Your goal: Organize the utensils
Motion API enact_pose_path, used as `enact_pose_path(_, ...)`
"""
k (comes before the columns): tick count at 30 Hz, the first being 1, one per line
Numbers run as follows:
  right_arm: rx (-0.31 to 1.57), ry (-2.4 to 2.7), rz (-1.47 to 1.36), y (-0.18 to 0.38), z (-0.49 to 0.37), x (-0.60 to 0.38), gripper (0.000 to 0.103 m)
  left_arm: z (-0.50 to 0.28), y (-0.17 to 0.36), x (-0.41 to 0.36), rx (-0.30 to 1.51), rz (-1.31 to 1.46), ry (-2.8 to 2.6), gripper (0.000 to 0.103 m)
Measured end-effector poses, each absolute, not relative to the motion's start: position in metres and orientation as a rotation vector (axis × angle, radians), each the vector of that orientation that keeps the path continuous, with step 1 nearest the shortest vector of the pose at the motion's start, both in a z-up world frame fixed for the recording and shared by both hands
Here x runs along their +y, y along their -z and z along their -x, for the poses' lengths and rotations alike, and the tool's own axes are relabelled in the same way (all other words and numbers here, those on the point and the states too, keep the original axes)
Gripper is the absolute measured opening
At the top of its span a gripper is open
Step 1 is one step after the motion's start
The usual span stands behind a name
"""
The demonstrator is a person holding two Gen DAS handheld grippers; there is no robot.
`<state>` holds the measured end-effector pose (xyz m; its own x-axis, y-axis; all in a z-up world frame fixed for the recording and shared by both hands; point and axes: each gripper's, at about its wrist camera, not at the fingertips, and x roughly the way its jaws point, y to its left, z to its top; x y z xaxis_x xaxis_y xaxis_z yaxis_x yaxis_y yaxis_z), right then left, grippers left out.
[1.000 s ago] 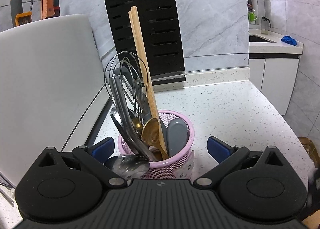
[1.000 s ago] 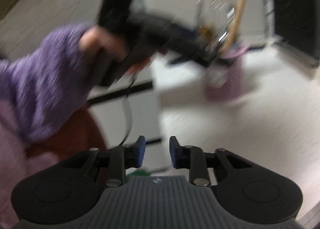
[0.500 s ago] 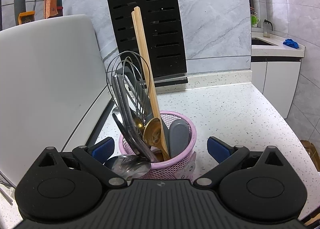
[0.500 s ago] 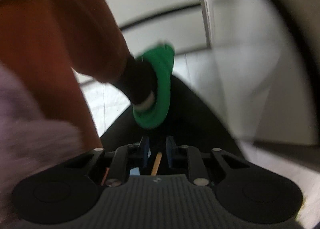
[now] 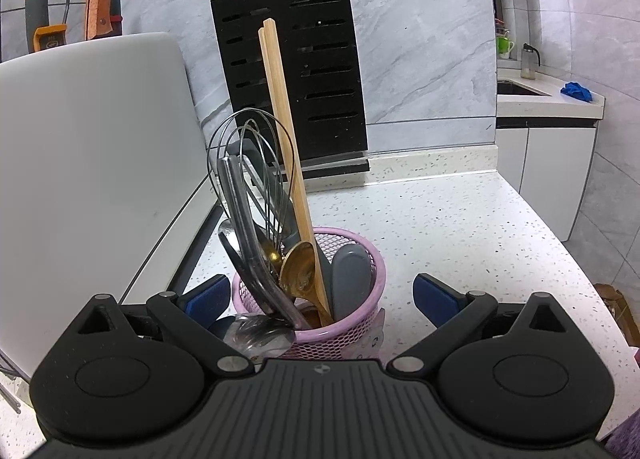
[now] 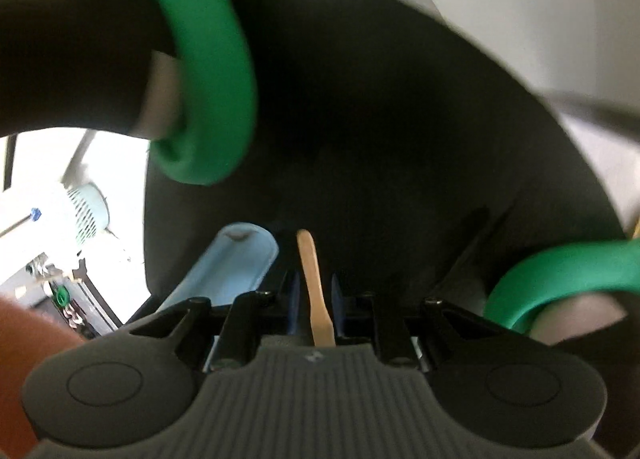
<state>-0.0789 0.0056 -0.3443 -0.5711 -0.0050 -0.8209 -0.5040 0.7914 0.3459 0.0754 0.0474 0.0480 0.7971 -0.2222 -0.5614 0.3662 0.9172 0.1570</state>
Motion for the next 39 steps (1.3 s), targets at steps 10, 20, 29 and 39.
enact_pose_path(10, 2.13, -0.545, 0.484, 0.377, 0.094, 0.025, 0.029, -0.076, -0.05, 0.044, 0.555, -0.273, 0.326, 0.103)
enact_pose_path(20, 2.143, -0.551, 0.612, 0.402, 0.108, 0.051, 0.035, -0.075, -0.05, 0.044, 0.553, -0.277, 0.327, 0.103)
enact_pose_path(29, 2.178, -0.525, 0.594, 0.412, 0.103, 0.057, 0.009, -0.076, -0.049, 0.043, 0.557, -0.283, 0.331, 0.103)
enact_pose_path(39, 2.019, -0.547, 0.539, 0.376, 0.049, 0.05, 0.0, -0.077, -0.05, 0.042, 0.551, -0.282, 0.336, 0.103)
